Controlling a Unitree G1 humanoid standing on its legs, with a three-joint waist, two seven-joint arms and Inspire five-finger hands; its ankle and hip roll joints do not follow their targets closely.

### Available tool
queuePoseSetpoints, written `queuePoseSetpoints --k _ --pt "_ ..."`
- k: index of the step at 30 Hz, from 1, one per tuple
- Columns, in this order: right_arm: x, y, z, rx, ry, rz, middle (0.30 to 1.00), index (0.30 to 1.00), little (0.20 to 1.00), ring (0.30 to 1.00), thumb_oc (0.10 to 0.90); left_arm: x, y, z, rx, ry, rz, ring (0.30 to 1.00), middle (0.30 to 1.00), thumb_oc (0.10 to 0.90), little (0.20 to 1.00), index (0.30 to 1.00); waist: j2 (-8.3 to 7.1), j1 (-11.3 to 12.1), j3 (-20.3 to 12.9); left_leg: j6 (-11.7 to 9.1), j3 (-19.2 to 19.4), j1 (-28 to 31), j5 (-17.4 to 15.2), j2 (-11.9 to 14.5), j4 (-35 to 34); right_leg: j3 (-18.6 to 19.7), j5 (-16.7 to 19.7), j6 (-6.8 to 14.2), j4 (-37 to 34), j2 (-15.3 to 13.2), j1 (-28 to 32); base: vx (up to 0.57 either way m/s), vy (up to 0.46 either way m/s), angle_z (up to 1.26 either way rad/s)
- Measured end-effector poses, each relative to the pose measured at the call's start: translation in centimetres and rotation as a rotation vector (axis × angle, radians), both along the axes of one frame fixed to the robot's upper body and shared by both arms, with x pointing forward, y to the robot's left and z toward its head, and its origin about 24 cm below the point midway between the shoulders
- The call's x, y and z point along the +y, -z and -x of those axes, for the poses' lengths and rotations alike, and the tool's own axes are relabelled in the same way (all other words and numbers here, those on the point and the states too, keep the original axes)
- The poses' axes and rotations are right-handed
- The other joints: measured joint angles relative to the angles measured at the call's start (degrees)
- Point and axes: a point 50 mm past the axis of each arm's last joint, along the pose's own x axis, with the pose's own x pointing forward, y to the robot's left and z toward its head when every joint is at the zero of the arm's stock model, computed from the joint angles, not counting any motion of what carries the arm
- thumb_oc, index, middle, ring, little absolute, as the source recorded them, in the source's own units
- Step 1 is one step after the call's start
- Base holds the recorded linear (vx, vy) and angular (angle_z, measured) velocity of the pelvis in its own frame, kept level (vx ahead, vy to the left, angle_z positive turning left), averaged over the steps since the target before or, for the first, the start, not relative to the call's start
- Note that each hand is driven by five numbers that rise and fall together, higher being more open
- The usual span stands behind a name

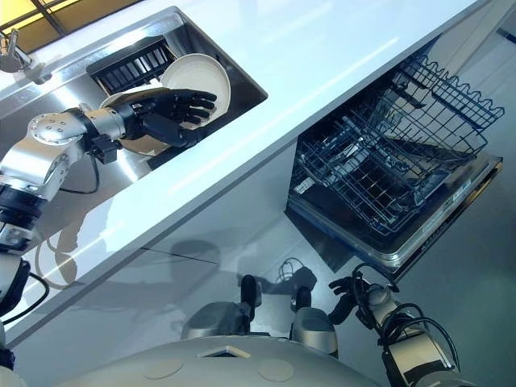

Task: Pick up plates and place into dishwasher.

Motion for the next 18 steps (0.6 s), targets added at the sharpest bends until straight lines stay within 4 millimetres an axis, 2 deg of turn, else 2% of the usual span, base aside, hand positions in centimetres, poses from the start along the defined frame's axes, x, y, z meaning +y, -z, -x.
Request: queuePoseSetpoints --k 3,11,18 --pt "-0.7 -0.2 0.0 -0.004 0.003 0.019 0.900 0.900 0.900 0.900 0.800 0.3 -0.3 0.4 -0.037 -0.002 -0.034 0.900 0.900 0.800 0.900 0.900 1.08 0.62 -0.64 -0.04 -0.61 0.00 -0.02 -0.05 0.00 -0.72 -0.01 0.00 -0.21 0.01 0.37 0.00 -0.020 0.12" --pt "-0.9 -0.4 -0.2 -0.020 0.017 0.015 0.900 0.900 0.900 0.900 0.800 1.7 -2.6 0.6 -0.289 -0.170 -0.084 0.900 0.900 0.800 0.900 0.900 1.32 2.07 -1.15 -0.52 -1.39 0.71 -0.30 -0.14 -0.01 -1.20 -0.08 0.02 -0.24 0.01 1.34 0.01 -0.006 0.04" --pt "-1.0 -0.1 0.5 0.001 0.026 0.019 0.900 0.900 0.900 0.900 0.800 4.4 -6.4 1.4 -0.588 -0.366 -0.273 0.900 0.900 0.800 0.900 0.900 1.22 2.13 -1.75 -0.37 -2.13 0.73 -0.02 -0.25 -0.01 -2.10 -0.08 0.04 -0.24 -0.05 1.71 0.04 0.010 0.06"
